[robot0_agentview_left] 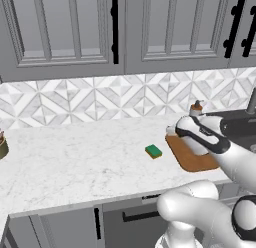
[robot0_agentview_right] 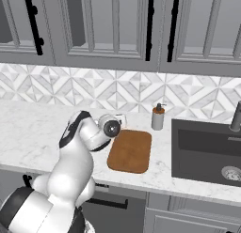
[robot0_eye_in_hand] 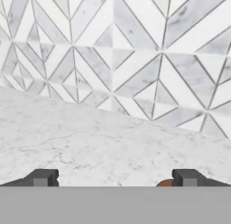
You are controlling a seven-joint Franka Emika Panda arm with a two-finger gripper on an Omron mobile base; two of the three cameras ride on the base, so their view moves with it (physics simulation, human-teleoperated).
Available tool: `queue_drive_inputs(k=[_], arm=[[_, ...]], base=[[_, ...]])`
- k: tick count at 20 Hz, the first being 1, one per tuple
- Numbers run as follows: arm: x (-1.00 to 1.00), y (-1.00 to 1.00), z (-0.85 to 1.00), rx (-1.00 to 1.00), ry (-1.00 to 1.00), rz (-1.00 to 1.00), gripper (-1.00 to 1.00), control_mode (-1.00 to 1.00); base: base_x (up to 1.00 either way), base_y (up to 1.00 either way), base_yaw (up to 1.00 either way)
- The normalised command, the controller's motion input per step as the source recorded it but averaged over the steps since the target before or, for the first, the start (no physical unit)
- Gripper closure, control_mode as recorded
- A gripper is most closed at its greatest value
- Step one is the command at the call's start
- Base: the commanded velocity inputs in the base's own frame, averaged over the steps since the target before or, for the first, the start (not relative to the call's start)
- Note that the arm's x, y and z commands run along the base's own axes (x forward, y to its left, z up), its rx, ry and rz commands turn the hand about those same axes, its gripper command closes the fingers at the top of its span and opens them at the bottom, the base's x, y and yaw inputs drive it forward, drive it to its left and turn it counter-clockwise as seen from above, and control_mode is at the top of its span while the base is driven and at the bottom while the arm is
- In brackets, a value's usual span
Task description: Pick up the sponge from the counter and clean the cutting board by briefly scrubbing or pressing down on the cutting board. Once finished, release the sponge.
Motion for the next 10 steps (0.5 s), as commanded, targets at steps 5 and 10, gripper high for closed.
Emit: queue_drive_inputs(k=[5,10], arm=[[0.12,0.07,-0.11,-0.01,0.04,0.0,-1.0,-1.0],[-0.08,0.18,-0.52,0.0,-0.03,0.0,-1.0,-1.0]], base=[[0.0,0.0,0.0],[0.0,0.0,0.0]])
